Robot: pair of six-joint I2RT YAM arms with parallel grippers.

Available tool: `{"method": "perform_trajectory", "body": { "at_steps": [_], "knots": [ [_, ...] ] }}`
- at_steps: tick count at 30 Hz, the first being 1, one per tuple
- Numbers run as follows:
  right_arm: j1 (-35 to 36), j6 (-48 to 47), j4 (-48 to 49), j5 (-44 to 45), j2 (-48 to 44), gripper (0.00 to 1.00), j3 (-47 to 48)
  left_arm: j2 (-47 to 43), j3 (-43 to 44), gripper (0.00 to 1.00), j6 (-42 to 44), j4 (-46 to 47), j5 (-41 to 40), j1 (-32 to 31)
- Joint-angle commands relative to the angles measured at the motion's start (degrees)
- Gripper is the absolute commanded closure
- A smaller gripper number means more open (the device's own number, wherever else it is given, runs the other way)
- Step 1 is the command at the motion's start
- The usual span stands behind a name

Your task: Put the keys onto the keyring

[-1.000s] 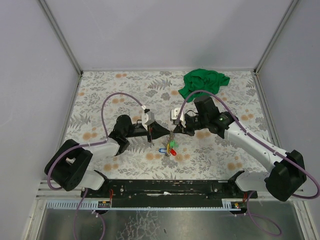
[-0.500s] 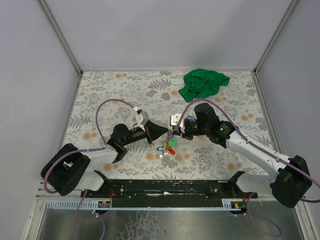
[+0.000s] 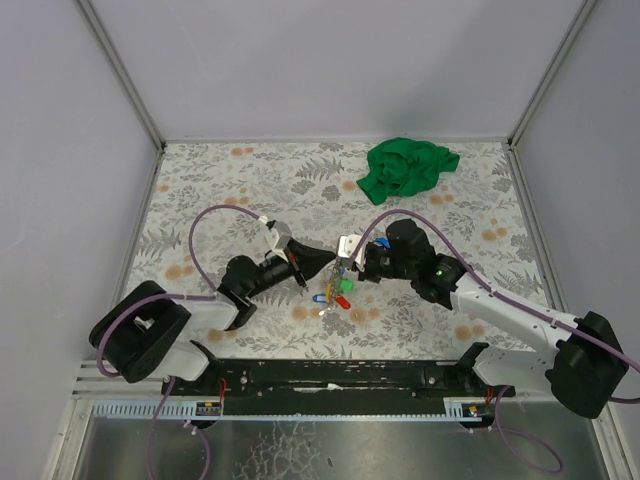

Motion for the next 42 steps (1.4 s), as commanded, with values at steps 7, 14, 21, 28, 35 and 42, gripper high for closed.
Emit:
{"method": "perform_trajectory", "body": {
  "at_steps": [7,14,21,28,35,42],
  "knots": [
    [0.7,-0.24,0.04,4.78,-3.76,1.0,1.01,-8.64,-0.75,0.75,6.92,-3.9,-6.34,0.04],
    [0.71,-2.92,-4.11,4.29,-2.63,1.0,5.43,-12.45,0.55,0.58,10.04,-11.95,-3.18,1.11],
    [0.71,-4.97,-7.04,4.34,0.24,1.0,8.95,-11.28,0.86,0.55,9.35,-12.28,-2.69,1.53],
    [-0.52,-6.64,-5.55,6.03,5.35,1.0,12.87,-12.53,-0.12,0.52,8.48,-13.85,-9.04,2.58],
    [-2.2,-4.36,-1.32,9.71,11.72,1.0,19.66,-19.93,-1.84,0.44,4.5,-20.42,-26.48,3.33],
    [-2.19,3.3,-1.02,7.7,14.06,1.0,17.82,-29.45,0.45,0.17,-0.11,-34.2,-36.69,3.42]
  ]
}}
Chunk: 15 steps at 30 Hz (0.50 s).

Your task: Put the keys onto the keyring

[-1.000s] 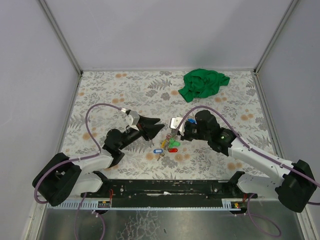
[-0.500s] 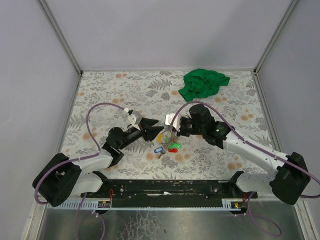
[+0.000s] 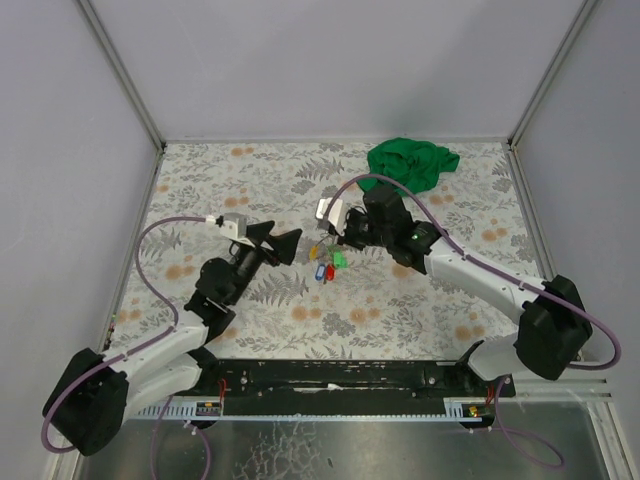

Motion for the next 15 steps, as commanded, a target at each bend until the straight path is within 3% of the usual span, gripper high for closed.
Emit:
{"method": "perform_trajectory", "body": {
  "at_steps": [1,4,10,15],
  "knots": [
    [-0.25,6.83,3.67,-1.36,-1.3,1.0,-1.72,-6.14,2.0,0.13,-4.22,-10.19,-9.4,0.48],
    [-0.25,11.45,3.53,-3.37,-3.24,1.0,-6.69,-10.58,2.29,0.0,-7.27,-13.8,-11.32,0.48],
    [-0.04,18.81,3.65,-6.71,-4.71,1.0,-15.07,-17.61,3.97,0.0,-15.86,-27.55,-14.78,0.49],
    [1.74,23.76,5.06,-7.51,-3.09,1.0,-18.4,-19.56,3.05,0.0,-16.28,-31.71,-7.91,0.48]
  ]
}}
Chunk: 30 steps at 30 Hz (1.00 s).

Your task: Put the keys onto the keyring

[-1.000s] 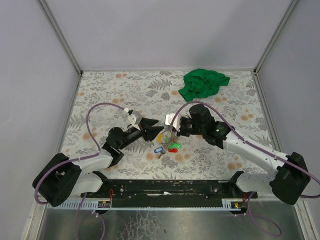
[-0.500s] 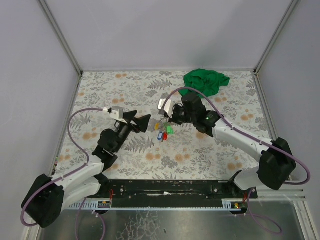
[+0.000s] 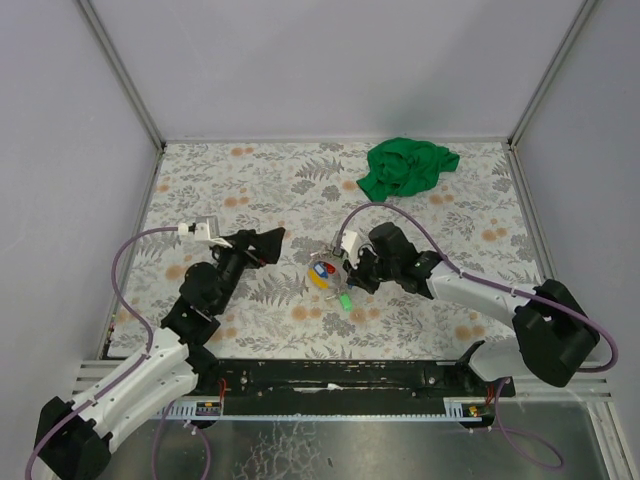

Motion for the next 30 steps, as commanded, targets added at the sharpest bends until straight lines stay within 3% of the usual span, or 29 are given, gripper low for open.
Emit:
{"method": "perform_trajectory", "body": {
  "at_steps": [1,6,12,16,18,22,25,30],
  "knots": [
    [2.07,7.79,4.51,-3.27,0.37,1.0,-1.39,-1.38,-0.3,0.0,-4.05,-6.61,3.67,0.49],
    [5.38,13.63,8.71,-2.4,4.74,0.98,-2.36,0.46,-0.54,0.0,-5.86,-10.58,8.23,0.49],
    [6.52,19.35,17.35,0.89,6.75,0.79,-5.31,2.66,-0.79,0.0,-5.54,-13.74,10.5,0.49],
    [6.47,19.2,17.01,6.62,2.81,0.6,-6.68,2.95,0.37,0.0,-3.85,-17.77,9.2,0.47],
    [6.36,18.18,13.45,9.63,1.02,0.34,-5.81,2.73,0.88,0.0,-3.53,-19.57,7.96,0.47],
    [5.19,18.66,8.87,19.07,-4.5,0.25,-6.65,1.61,1.39,0.0,-3.79,-20.69,7.78,0.49],
    [4.69,20.41,7.26,28.77,-12.04,0.03,-9.52,0.69,2.21,0.0,-4.4,-22.39,8.26,0.39],
    [4.67,21.47,4.29,41.1,-25.96,0.01,-14.85,-4.46,1.13,0.0,-5.44,-23.49,5.25,0.39]
  ]
}}
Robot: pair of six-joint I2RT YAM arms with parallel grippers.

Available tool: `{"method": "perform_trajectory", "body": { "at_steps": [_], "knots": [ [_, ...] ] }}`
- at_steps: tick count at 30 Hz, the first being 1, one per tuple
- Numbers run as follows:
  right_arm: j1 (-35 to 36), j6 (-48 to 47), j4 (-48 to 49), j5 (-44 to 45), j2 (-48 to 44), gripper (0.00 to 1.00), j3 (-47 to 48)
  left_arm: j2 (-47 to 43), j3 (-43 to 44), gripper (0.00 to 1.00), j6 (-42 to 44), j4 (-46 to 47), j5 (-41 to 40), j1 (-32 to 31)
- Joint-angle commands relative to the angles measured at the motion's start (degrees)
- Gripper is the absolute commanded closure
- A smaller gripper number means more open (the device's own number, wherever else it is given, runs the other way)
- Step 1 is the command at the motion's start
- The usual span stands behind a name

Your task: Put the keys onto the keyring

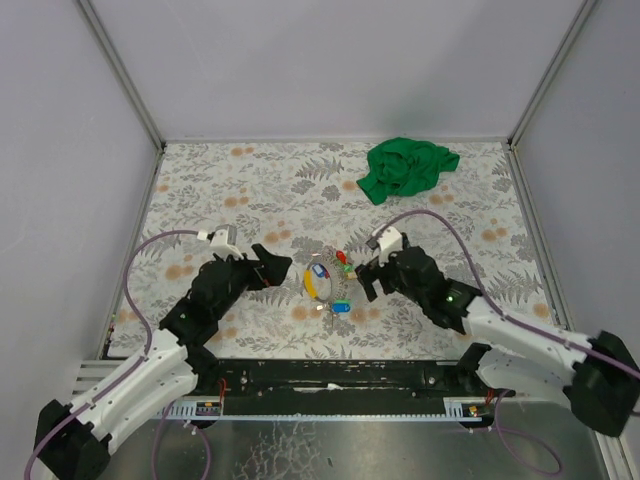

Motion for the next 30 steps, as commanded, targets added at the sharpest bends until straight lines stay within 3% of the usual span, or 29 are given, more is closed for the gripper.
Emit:
{"method": "perform_trajectory", "body": {
  "at_steps": [1,6,13,21,30],
  "knots": [
    [-0.29,1.75,-3.4,15.28,-11.02,0.01,-3.79,-5.76,0.28,0.0,-0.98,-1.49,-3.5,0.34],
    [-0.29,3.79,-5.08,24.27,-22.66,0.01,-9.21,-15.24,-4.55,0.0,-1.62,-0.8,-6.5,0.32],
    [-0.29,4.77,-4.56,26.75,-32.61,0.01,-12.9,-24.28,-9.9,0.0,0.87,-0.63,-9.66,0.32],
    [-0.29,4.42,-4.46,28.05,-38.62,0.01,-14.88,-22.83,-10.3,0.0,2.92,0.87,-7.52,0.27],
    [-0.29,4.41,-4.2,28.42,-36.4,0.01,-14.28,-19.7,-9.84,0.0,4.06,2.15,-5.51,0.26]
  ]
}}
